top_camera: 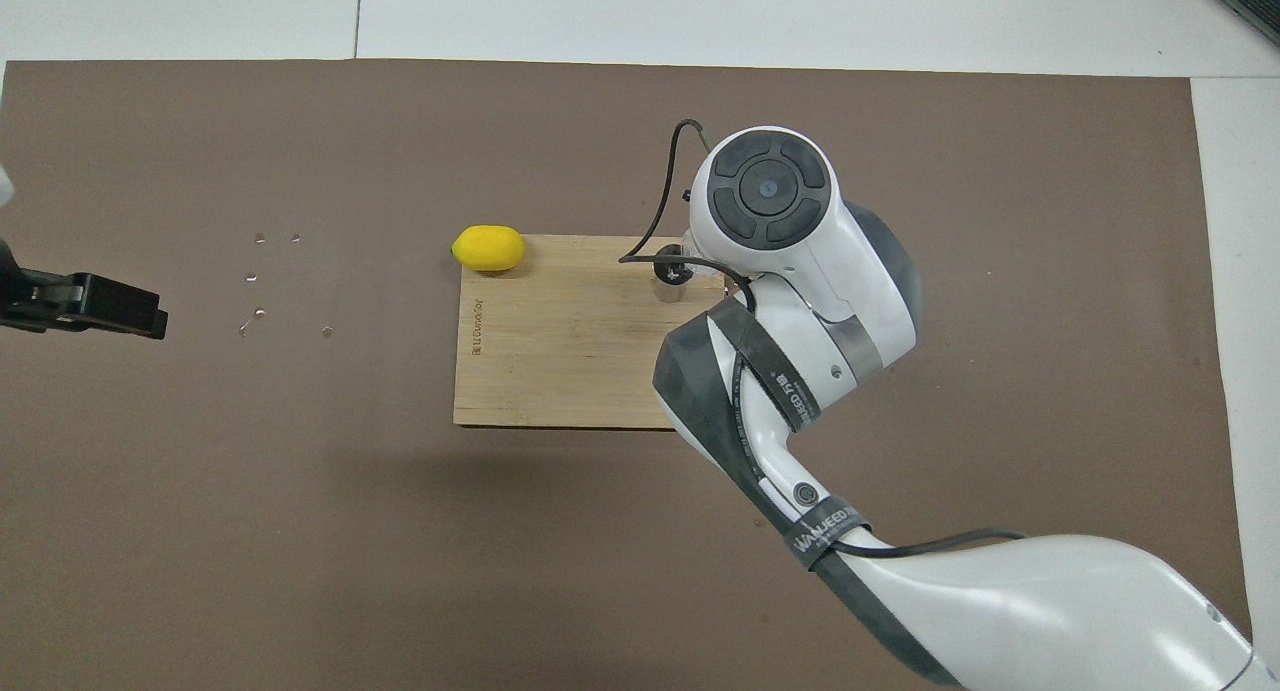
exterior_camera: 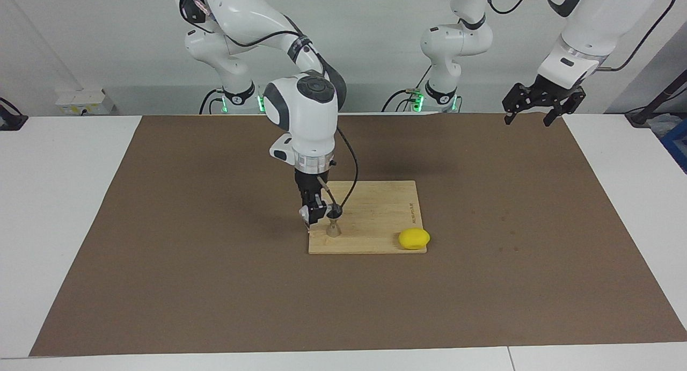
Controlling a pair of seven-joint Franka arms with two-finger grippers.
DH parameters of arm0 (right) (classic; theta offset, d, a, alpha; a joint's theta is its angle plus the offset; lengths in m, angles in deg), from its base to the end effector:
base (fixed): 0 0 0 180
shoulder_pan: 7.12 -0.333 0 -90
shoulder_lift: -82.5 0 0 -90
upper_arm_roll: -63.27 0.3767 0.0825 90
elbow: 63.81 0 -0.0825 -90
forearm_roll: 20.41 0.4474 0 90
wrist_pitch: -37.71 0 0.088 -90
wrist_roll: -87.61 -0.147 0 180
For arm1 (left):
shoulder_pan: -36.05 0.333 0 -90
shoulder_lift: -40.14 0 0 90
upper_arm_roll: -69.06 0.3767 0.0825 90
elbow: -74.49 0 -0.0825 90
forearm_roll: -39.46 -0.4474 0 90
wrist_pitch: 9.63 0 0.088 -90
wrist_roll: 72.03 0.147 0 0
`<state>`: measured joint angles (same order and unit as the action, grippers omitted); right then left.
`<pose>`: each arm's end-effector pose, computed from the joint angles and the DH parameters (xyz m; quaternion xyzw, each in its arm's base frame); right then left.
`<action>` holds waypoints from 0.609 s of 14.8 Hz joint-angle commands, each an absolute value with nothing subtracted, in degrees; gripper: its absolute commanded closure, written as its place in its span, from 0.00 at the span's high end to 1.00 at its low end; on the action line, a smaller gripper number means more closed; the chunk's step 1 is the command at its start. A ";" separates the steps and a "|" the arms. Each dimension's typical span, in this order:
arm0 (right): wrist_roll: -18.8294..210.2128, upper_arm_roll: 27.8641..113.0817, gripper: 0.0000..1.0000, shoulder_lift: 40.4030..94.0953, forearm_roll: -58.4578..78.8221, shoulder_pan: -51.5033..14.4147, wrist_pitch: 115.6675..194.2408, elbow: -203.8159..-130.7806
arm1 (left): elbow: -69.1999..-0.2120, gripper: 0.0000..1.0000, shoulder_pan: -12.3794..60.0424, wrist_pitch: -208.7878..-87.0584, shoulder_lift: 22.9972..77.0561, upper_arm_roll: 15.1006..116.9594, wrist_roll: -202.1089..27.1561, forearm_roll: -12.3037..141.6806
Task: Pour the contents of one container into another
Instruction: 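Carry the glass upright back to its starting spot with the right gripper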
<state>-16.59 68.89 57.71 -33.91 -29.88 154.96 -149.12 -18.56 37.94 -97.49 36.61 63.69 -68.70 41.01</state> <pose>0.7081 0.3459 0.4321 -0.8091 0.5777 -0.1057 0.0228 0.5882 -0.0416 0.6507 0.9981 -0.0596 -0.0146 0.0106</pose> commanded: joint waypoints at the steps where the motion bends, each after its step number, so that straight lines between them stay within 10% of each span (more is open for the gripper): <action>1: -15.58 69.34 0.00 57.37 -29.91 -28.66 154.95 -148.01 | -19.81 1.00 38.25 -97.96 35.66 63.52 -67.90 40.17; 9: -14.88 69.34 0.00 57.28 -17.35 -23.91 156.97 -148.10 | -19.81 1.00 38.25 -97.87 35.66 63.52 -67.90 40.17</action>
<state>-16.59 68.74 57.71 -21.11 -25.65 156.15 -148.96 -18.56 37.94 -97.49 36.61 63.69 -68.70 41.01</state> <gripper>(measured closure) 0.502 0.000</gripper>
